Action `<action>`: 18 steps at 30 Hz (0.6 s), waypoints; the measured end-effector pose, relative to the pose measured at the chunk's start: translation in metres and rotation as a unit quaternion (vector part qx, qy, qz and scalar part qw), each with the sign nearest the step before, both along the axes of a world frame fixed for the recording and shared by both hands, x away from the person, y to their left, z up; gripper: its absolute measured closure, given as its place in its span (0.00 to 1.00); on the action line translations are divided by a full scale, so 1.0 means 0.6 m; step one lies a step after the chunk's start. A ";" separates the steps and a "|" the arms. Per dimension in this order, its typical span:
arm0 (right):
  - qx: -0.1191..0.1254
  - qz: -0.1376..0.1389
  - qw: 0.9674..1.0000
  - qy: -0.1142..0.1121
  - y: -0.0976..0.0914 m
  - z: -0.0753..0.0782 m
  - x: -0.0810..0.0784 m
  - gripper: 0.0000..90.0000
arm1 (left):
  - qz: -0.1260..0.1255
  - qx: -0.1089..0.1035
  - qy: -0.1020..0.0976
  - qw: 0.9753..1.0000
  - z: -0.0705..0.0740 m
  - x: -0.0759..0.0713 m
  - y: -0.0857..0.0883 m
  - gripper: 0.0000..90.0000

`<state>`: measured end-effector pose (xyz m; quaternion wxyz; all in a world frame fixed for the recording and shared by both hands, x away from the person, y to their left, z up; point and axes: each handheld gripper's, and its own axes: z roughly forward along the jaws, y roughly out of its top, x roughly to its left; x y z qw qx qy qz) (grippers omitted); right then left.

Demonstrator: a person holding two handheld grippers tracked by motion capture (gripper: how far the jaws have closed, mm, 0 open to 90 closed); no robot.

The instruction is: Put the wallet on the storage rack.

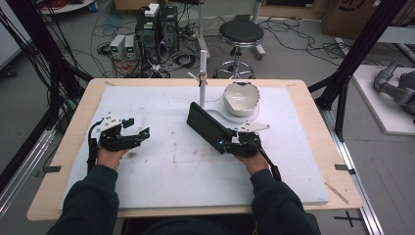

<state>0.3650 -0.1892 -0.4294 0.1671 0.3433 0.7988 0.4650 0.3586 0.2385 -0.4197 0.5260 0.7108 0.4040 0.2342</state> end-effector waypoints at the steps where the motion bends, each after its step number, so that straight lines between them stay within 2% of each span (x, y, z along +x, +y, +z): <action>1: 0.000 0.000 1.000 0.000 0.000 0.000 0.000 0.51 | 0.000 0.000 0.000 1.000 0.000 0.000 0.000 0.25; 3: -0.009 -0.001 1.000 0.000 0.004 -0.005 0.001 0.51 | 0.000 0.000 0.000 1.000 0.000 0.000 0.000 0.25; 7: -0.027 0.005 0.999 0.016 0.016 -0.020 0.005 0.50 | 0.000 0.000 0.000 1.000 0.000 0.000 -0.001 0.25; 8: -0.043 0.007 0.999 0.020 0.023 -0.029 0.007 0.52 | 0.000 0.000 0.000 1.000 0.000 0.000 0.000 0.25; 11: -0.049 0.007 0.999 0.022 0.024 -0.031 0.008 0.58 | 0.000 0.000 0.000 1.000 0.000 0.000 -0.001 0.25; 12: -0.049 0.006 0.999 0.018 0.022 -0.029 0.008 0.70 | 0.000 0.000 0.000 1.000 0.000 0.000 -0.001 0.25; 13: -0.049 0.006 0.999 0.018 0.022 -0.029 0.008 0.70 | 0.000 0.001 0.001 1.000 0.000 0.000 -0.001 0.25; 14: -0.052 0.010 0.999 0.006 0.019 -0.025 0.005 0.82 | 0.000 0.001 0.000 1.000 0.000 0.000 0.000 0.25; 15: -0.052 0.010 0.999 0.006 0.019 -0.025 0.005 0.82 | 0.000 0.001 0.000 1.000 0.000 0.000 0.000 0.25; 16: -0.047 0.016 0.999 -0.014 0.018 -0.016 -0.001 0.83 | 0.000 0.001 -0.001 1.000 0.000 -0.001 0.000 0.25; 17: -0.047 0.016 0.999 -0.014 0.018 -0.016 -0.001 0.83 | 0.000 0.001 -0.001 1.000 0.000 -0.001 0.000 0.25; 18: -0.029 0.021 0.999 -0.034 0.015 -0.003 -0.008 0.83 | 0.001 0.002 -0.001 1.000 0.001 -0.001 0.000 0.25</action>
